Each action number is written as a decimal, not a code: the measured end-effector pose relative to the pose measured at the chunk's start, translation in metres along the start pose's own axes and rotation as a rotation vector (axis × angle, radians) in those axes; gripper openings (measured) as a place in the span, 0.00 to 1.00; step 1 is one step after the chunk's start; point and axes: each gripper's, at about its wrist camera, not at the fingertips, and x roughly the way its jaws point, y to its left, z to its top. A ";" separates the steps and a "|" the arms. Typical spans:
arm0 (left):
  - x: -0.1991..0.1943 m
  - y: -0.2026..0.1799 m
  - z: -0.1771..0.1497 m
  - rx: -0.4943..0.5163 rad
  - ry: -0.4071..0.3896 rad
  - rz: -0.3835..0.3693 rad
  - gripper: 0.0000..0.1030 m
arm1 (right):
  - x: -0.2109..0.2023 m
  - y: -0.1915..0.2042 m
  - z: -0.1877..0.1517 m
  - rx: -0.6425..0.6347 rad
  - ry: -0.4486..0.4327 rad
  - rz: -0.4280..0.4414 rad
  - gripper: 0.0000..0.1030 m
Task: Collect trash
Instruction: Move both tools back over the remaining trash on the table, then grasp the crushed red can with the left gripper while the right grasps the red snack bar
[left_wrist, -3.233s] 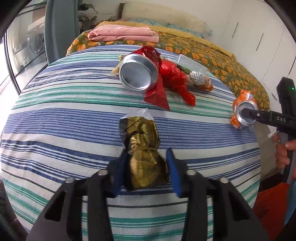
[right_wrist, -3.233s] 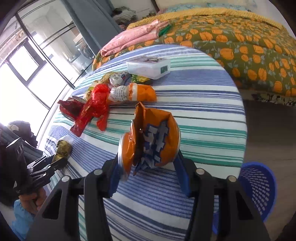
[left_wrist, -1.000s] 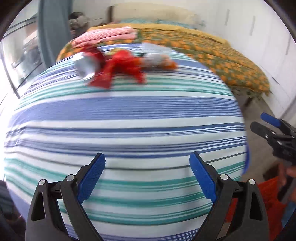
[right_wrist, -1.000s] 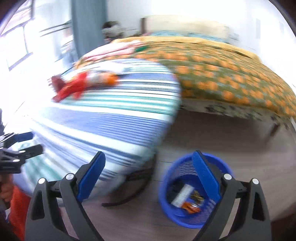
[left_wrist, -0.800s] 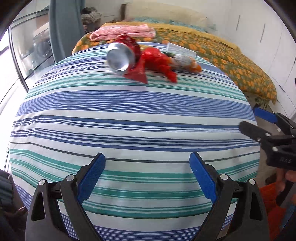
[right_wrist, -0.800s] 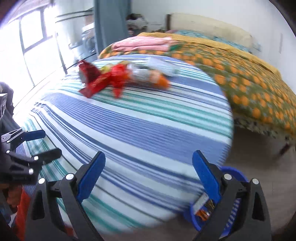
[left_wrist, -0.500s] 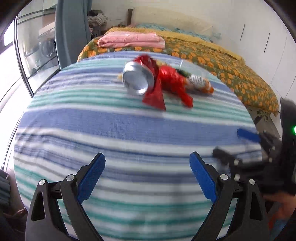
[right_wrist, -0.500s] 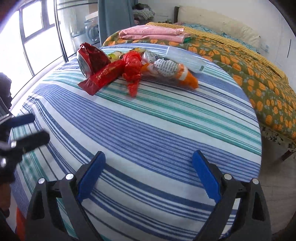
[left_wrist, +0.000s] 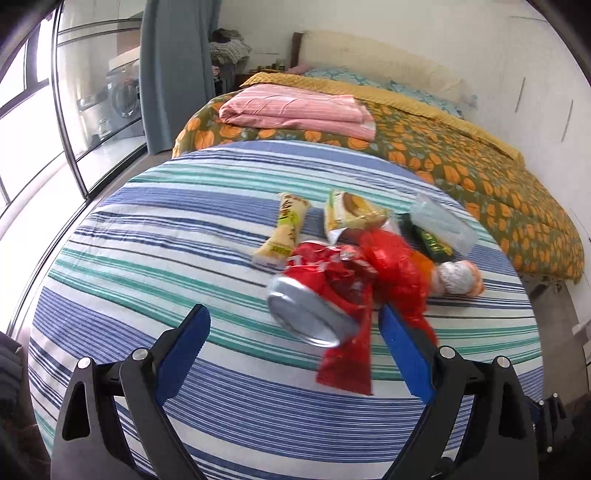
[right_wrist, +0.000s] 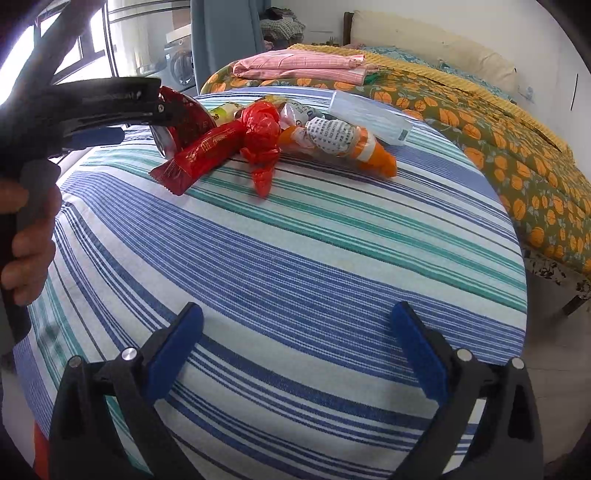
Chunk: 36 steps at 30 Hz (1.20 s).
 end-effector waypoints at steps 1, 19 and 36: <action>0.001 0.004 -0.001 -0.003 0.006 0.006 0.89 | 0.000 0.000 0.000 0.000 0.000 0.000 0.96; -0.029 0.076 -0.069 0.039 0.065 -0.086 0.93 | -0.002 0.001 -0.001 0.001 -0.002 -0.005 0.96; 0.039 0.045 -0.020 0.241 0.123 -0.099 0.85 | -0.002 0.001 -0.001 0.001 -0.003 -0.005 0.96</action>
